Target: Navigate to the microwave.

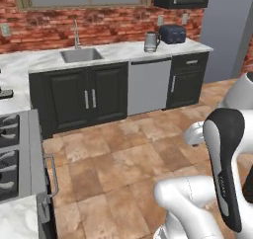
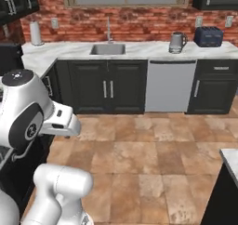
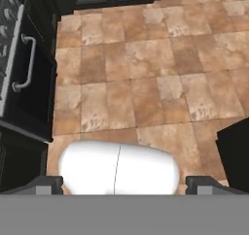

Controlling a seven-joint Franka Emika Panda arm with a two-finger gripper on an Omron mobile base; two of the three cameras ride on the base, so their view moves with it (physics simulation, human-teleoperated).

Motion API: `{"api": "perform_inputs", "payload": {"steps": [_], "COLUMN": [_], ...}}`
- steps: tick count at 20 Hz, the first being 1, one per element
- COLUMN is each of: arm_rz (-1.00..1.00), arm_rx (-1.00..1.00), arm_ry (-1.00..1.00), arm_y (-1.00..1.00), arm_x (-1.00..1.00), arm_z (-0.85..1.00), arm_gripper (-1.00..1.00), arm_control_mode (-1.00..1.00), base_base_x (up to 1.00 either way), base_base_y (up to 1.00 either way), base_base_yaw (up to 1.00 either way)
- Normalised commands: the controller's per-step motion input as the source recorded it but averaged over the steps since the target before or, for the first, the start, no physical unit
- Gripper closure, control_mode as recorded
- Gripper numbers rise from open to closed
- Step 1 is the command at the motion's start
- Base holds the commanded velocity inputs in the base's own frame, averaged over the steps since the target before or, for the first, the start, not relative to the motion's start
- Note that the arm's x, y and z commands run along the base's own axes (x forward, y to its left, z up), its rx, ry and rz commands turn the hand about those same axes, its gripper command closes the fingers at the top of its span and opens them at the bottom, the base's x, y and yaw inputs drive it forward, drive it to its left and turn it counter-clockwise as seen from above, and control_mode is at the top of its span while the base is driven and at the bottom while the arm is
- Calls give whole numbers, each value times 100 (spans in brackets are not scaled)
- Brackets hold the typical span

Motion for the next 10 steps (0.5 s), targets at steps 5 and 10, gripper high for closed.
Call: {"api": "perform_inputs", "payload": {"steps": [5, 10], "arm_rz": [0, 0], "arm_rx": [0, 0], "arm_ry": [0, 0], "arm_y": [0, 0], "arm_x": [0, 0], "arm_z": [0, 0], "arm_gripper": [-100, -100], "arm_control_mode": [100, 100], "base_base_x": [58, 67], "base_base_y": [0, 0], "base_base_yaw": [-19, -7]}}
